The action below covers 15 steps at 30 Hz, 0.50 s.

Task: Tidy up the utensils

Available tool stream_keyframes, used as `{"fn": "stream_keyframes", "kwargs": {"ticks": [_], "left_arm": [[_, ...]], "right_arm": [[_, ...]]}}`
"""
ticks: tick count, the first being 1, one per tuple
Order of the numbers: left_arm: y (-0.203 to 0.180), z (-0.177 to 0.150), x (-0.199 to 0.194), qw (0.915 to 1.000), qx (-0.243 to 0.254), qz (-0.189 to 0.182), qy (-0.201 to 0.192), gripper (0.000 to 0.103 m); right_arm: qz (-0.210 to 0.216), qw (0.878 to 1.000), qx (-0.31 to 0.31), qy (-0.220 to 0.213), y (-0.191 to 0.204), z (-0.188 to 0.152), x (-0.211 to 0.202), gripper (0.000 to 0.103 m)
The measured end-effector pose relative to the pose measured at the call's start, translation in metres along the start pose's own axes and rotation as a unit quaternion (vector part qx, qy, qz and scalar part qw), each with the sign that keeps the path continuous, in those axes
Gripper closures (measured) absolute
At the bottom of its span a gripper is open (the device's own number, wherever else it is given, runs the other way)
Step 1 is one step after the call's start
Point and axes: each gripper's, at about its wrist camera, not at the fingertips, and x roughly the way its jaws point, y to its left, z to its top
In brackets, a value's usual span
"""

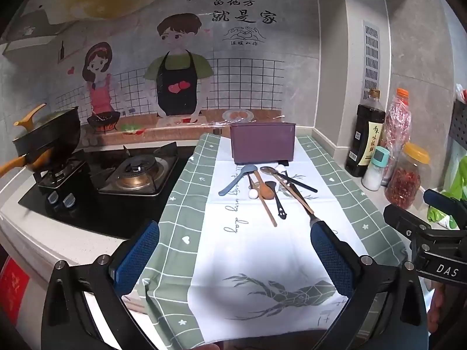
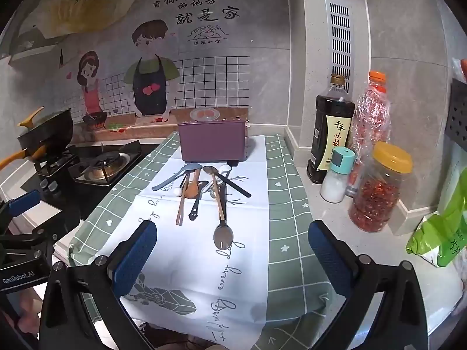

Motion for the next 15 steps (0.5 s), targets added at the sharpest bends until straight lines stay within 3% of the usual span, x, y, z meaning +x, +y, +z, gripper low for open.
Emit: {"fn": "stream_keyframes", "kwargs": {"ticks": [15], "left_arm": [[0.009,-0.001,-0.005,0.9999,-0.014,-0.002,-0.004,0.0]], "right_arm": [[-0.007,1.0,-0.023,0.014,0.013,-0.005,-0.003,0.0]]}}
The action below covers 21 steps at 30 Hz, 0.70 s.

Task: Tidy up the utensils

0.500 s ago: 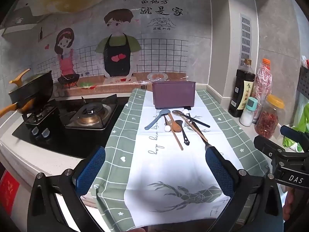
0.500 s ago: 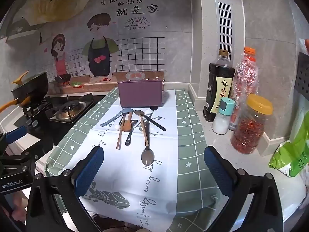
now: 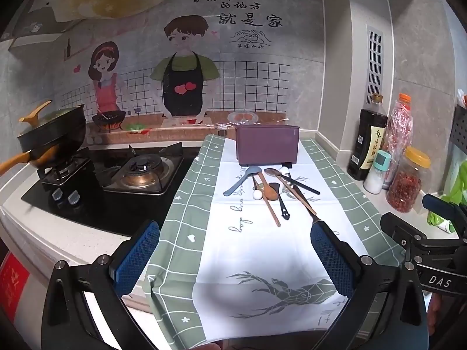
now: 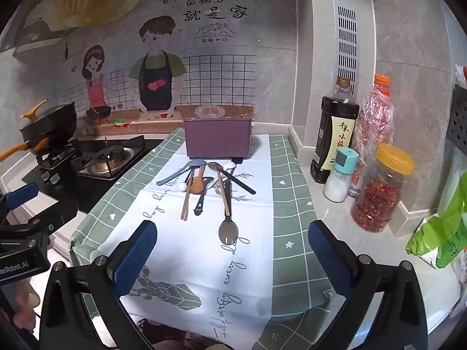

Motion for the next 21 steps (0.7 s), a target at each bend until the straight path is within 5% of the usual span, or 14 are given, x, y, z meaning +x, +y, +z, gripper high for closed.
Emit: {"fn": "stream_keyframes", "kwargs": {"ticks": [21], "left_arm": [[-0.011,0.002,-0.001,0.9998,0.016,0.002,0.009,0.0]], "right_arm": [[-0.004,1.0,0.009,-0.001,-0.01,-0.003,0.002,0.0]]}}
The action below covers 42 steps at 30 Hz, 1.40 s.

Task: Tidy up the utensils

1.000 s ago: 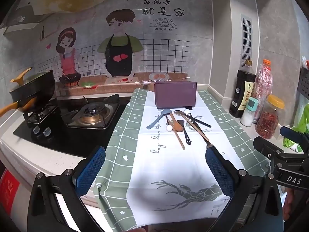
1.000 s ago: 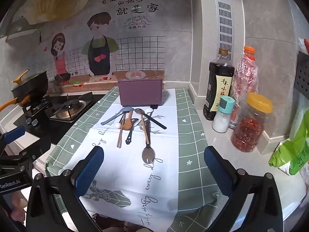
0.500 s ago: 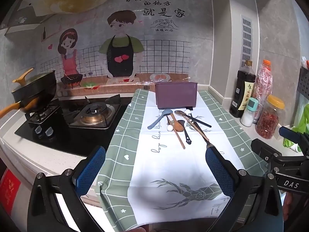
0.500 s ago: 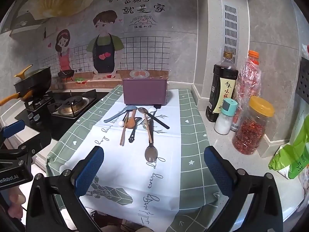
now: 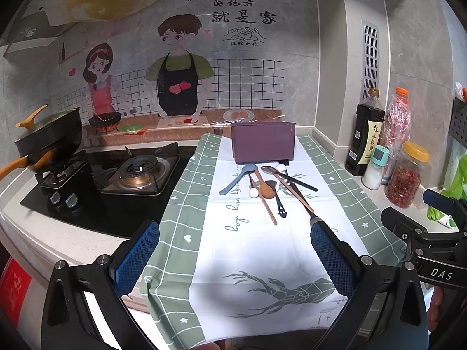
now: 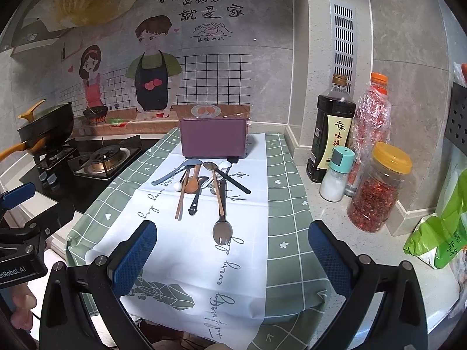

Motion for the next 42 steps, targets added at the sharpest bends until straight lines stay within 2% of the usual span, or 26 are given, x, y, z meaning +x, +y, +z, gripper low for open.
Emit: {"fn": "stream_keyframes", "kwargs": {"ticks": [42], "left_arm": [[-0.002,0.01,0.016,1.0,0.004,-0.009,0.002,0.0]], "right_arm": [[-0.014,1.0,0.012,-0.001,-0.003,0.011,0.015,0.0]]}}
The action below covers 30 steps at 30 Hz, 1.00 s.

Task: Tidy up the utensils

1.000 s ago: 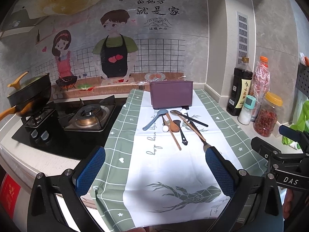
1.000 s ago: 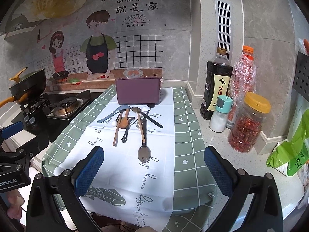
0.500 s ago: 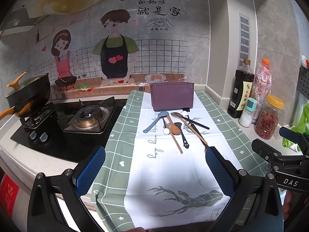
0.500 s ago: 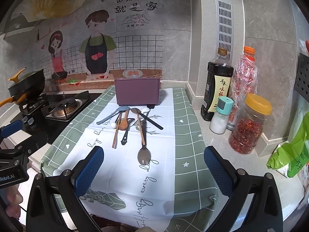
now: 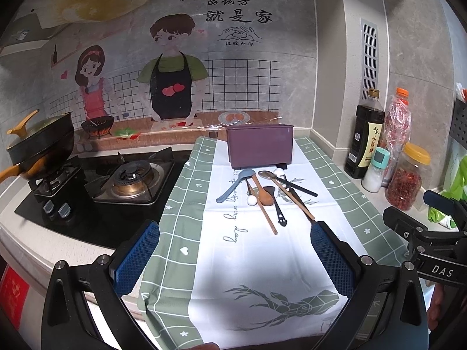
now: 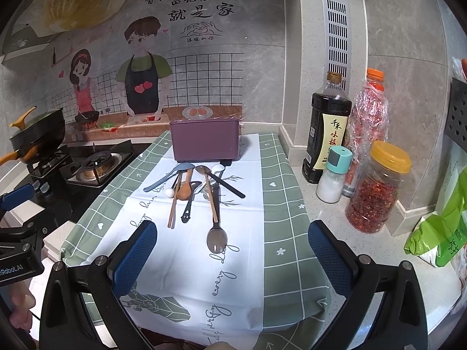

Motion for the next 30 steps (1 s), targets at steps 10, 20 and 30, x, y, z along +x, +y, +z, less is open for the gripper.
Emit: {"fn": "stream_keyframes", "kwargs": {"ticks": [10,20,30], "left_arm": [[-0.001,0.008,0.01,1.0,-0.004,-0.002,0.0,0.0],[-0.005,0.029,0.046,0.9998,0.008,-0.019,-0.001,0.0],[0.011,0.063,0.135,0.999,0.021,-0.033,0.02,0.0]], "right_arm": [[-0.008,1.0,0.001,-0.009,-0.006,0.003,0.004,0.0],[-0.029,0.999,-0.02,-0.024,-0.007,0.021,0.024,0.0],[0.033,0.996,-0.071,0.043,0.0,0.061,0.117,0.0]]}}
